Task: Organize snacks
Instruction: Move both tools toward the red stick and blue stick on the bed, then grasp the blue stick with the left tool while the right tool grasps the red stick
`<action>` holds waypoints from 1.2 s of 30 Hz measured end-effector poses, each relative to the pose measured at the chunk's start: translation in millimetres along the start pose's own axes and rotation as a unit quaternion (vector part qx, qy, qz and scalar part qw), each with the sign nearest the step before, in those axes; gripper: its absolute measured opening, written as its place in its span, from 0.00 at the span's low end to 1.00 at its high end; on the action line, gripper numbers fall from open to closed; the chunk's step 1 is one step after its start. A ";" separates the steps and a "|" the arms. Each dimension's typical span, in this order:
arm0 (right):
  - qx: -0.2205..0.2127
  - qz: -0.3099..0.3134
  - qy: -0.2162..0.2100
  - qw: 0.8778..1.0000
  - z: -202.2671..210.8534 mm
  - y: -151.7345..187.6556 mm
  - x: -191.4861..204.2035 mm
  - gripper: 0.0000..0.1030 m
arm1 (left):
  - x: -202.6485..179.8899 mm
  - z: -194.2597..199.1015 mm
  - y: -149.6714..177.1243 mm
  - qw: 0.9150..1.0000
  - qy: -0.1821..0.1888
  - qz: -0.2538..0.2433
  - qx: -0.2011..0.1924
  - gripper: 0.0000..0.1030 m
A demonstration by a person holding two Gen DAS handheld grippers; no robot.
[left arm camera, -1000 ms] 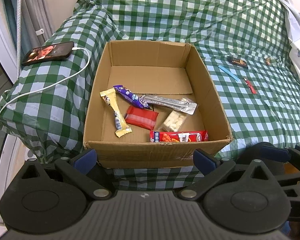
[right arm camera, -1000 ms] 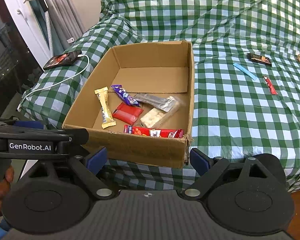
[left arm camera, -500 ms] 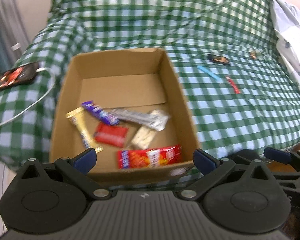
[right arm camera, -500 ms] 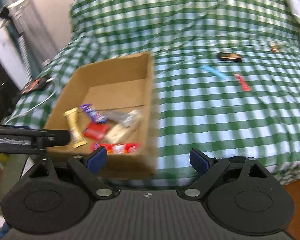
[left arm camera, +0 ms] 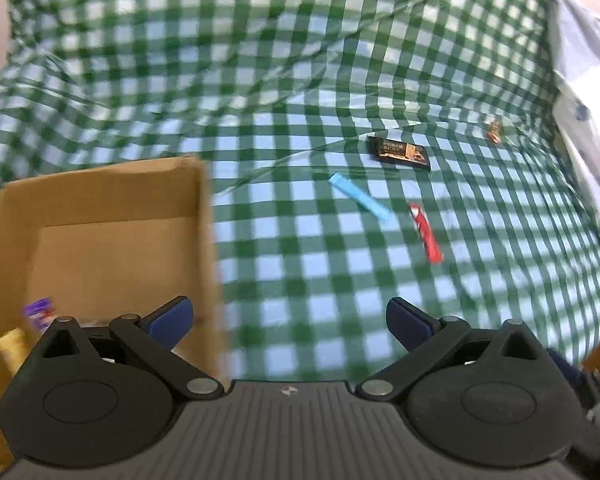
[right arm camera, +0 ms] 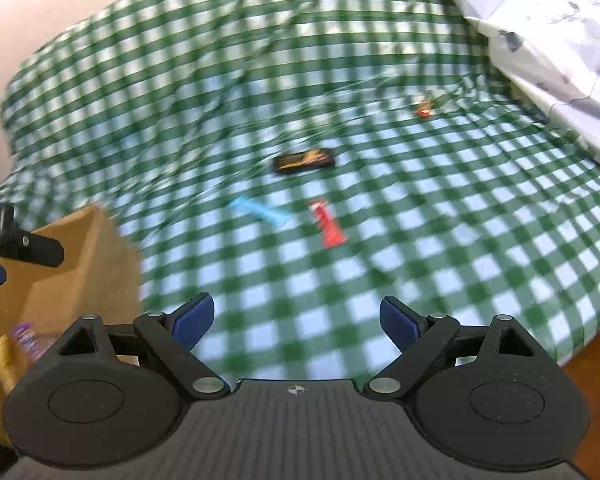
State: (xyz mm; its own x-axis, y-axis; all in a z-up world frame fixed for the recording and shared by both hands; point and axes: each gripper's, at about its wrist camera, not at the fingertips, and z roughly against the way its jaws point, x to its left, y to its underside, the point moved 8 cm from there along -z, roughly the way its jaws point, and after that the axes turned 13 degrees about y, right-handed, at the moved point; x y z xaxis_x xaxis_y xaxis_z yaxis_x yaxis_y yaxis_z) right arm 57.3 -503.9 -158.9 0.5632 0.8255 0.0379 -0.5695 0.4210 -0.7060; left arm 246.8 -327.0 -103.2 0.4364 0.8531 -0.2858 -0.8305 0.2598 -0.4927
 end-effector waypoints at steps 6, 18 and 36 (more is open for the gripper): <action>0.002 0.005 0.012 1.000 -109.6 -29.2 -10.6 0.88 | -10.1 -133.6 -46.6 0.995 0.011 0.074 0.060 1.00; 0.008 0.091 0.020 0.996 -269.4 -45.5 13.4 0.91 | -6.9 -279.0 -94.9 0.990 0.002 0.118 0.080 1.00; -0.030 0.072 -0.002 0.997 -189.1 -32.8 6.3 0.14 | -10.7 -160.1 -34.1 0.997 0.040 0.022 0.065 0.10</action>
State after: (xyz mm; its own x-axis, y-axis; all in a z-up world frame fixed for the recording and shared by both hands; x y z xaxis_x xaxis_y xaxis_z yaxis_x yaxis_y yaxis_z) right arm 192.7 -583.5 -269.2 0.4748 0.8777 -0.0641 -0.6077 0.2744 -0.7453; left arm 325.9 -417.5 -214.9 0.4205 0.8278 -0.3714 -0.8850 0.2839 -0.3691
